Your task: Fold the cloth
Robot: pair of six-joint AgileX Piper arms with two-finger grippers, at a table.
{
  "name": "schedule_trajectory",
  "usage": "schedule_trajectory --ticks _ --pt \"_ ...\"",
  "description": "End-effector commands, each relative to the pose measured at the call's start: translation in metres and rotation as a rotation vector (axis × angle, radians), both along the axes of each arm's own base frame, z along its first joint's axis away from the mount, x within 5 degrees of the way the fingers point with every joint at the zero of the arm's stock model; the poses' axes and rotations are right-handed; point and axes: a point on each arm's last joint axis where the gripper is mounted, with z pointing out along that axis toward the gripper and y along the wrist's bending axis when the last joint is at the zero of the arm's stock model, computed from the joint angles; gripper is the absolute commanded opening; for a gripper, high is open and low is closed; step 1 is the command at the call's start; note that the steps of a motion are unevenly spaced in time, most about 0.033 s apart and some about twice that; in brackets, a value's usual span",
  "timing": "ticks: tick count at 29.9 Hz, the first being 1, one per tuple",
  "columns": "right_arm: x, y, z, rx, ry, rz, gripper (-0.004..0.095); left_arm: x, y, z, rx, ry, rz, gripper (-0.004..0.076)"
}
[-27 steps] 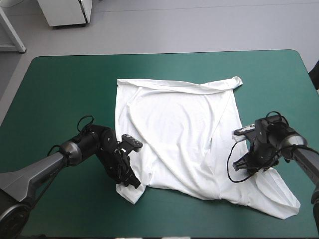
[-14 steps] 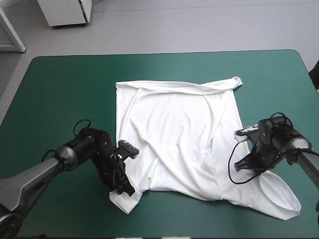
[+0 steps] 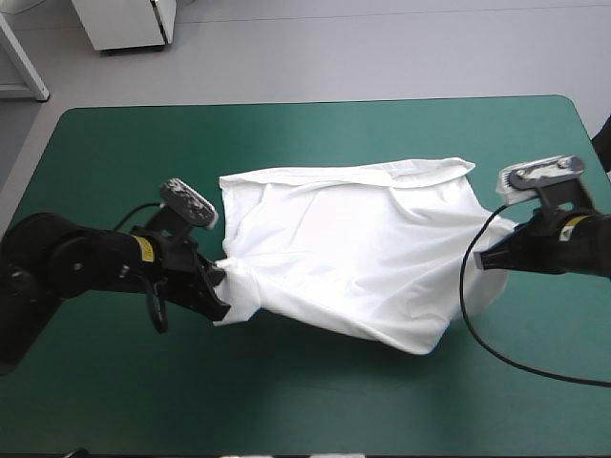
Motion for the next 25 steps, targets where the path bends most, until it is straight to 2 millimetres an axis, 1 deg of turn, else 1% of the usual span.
schedule_trajectory --ticks 1,3,5,6,9,13,15,17,20,22,25 --pt "-0.028 -0.004 0.059 0.052 -0.250 0.001 -0.0012 -0.024 0.015 0.051 -0.073 -0.151 0.011 -0.0022" --pt "-0.044 -0.004 0.090 0.091 -0.364 0.014 -0.0012 -0.035 0.022 0.081 -0.122 -0.256 0.016 -0.0022" --pt "-0.058 -0.005 0.113 0.120 -0.454 0.028 -0.0012 -0.047 0.031 0.109 -0.172 -0.358 0.021 -0.0022" --pt "-0.066 -0.005 0.125 0.134 -0.503 0.033 -0.0012 -0.056 0.037 0.127 -0.200 -0.426 0.029 -0.0022" --pt "-0.088 -0.005 0.152 0.179 -0.624 0.066 -0.0012 -0.079 0.052 0.165 -0.274 -0.577 0.032 -0.0022" --pt "-0.122 -0.003 0.179 0.250 -0.759 0.135 -0.0012 -0.114 0.068 0.200 -0.393 -0.719 0.008 -0.0022" --pt "-0.143 -0.002 0.191 0.291 -0.830 0.187 -0.0010 -0.131 0.073 0.212 -0.466 -0.761 -0.031 -0.0022" --pt "-0.162 0.000 0.199 0.323 -0.887 0.235 -0.0008 -0.144 0.076 0.220 -0.521 -0.783 -0.069 -0.0022" --pt "-0.185 -0.002 0.206 0.334 -0.955 0.266 -0.0006 -0.156 0.075 0.224 -0.580 -0.783 -0.142 -0.0022" --pt "-0.194 -0.003 0.207 0.333 -0.973 0.270 -0.0006 -0.162 0.075 0.224 -0.600 -0.777 -0.166 -0.0022" --pt "-0.196 -0.003 0.203 0.322 -0.940 0.272 -0.0006 -0.159 0.073 0.221 -0.617 -0.730 -0.146 -0.0022"
